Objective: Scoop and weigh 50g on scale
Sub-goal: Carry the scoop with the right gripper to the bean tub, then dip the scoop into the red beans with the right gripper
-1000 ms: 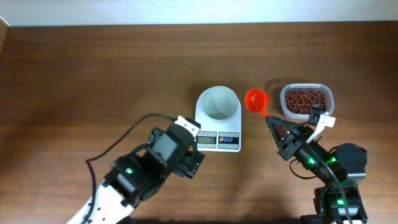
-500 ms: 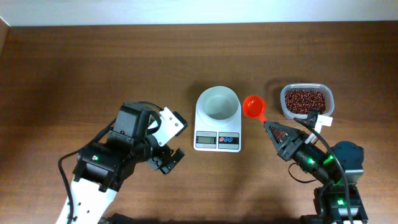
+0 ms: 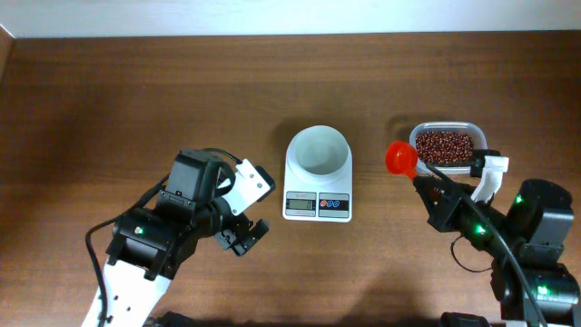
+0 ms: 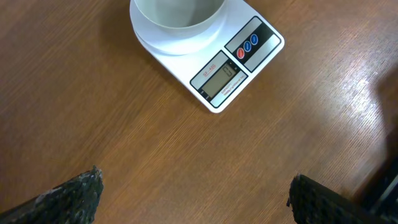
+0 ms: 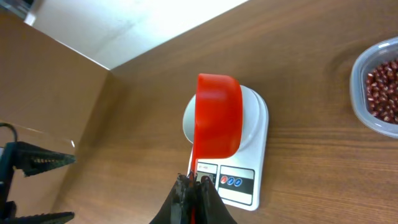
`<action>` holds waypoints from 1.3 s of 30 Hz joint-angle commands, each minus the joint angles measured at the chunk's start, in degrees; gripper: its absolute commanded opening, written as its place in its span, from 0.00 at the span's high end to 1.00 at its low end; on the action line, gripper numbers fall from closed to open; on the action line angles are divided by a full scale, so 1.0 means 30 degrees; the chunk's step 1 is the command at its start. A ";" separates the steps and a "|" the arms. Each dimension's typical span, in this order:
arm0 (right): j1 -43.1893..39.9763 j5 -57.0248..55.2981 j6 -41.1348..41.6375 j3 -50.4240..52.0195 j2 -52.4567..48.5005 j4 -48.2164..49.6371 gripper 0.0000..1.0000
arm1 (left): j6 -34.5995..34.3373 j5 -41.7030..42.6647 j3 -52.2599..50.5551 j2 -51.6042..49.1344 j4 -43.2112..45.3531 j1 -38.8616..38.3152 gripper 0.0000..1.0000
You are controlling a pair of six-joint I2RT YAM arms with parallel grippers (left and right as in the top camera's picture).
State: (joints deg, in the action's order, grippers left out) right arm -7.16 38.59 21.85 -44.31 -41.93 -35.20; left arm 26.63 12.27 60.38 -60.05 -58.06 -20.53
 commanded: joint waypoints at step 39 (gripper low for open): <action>-0.0146 -1.4112 -0.9449 -0.8947 -1.6320 -0.2965 0.96 | 0.2288 0.1494 0.0444 0.0058 0.0022 0.0175 0.01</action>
State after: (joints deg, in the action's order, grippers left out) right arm -7.20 -3.03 -4.40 -70.00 -90.08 -44.29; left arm 32.58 16.10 60.66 -60.05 -58.04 -20.43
